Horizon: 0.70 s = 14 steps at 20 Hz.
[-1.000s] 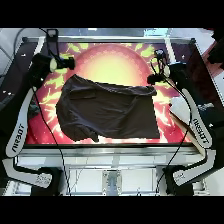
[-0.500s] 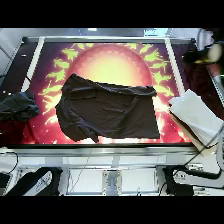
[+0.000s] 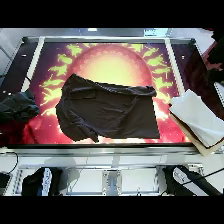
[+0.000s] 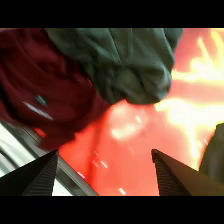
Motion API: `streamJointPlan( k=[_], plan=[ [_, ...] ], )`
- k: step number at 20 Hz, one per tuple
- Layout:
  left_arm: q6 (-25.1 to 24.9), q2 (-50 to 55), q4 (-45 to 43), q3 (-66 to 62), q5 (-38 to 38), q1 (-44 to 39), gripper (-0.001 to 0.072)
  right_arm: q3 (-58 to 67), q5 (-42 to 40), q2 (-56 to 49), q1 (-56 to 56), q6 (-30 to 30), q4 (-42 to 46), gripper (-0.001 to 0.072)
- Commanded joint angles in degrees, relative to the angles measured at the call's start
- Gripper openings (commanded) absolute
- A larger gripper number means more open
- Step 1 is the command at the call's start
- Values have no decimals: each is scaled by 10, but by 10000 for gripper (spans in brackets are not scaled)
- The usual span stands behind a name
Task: Fold the shirts.
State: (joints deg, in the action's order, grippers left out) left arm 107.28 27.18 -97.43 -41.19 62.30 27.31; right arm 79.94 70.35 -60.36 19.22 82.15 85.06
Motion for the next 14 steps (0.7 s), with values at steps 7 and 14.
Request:
streamJointPlan(
  k=[7,14],
  plan=[
    [-230,95,555,120,-84,23,576,-129,13,32,11,-66,-203,466],
    [-349,151,592,120,5,23,576,-133,47,32,11,-70,-230,466]
  ],
)
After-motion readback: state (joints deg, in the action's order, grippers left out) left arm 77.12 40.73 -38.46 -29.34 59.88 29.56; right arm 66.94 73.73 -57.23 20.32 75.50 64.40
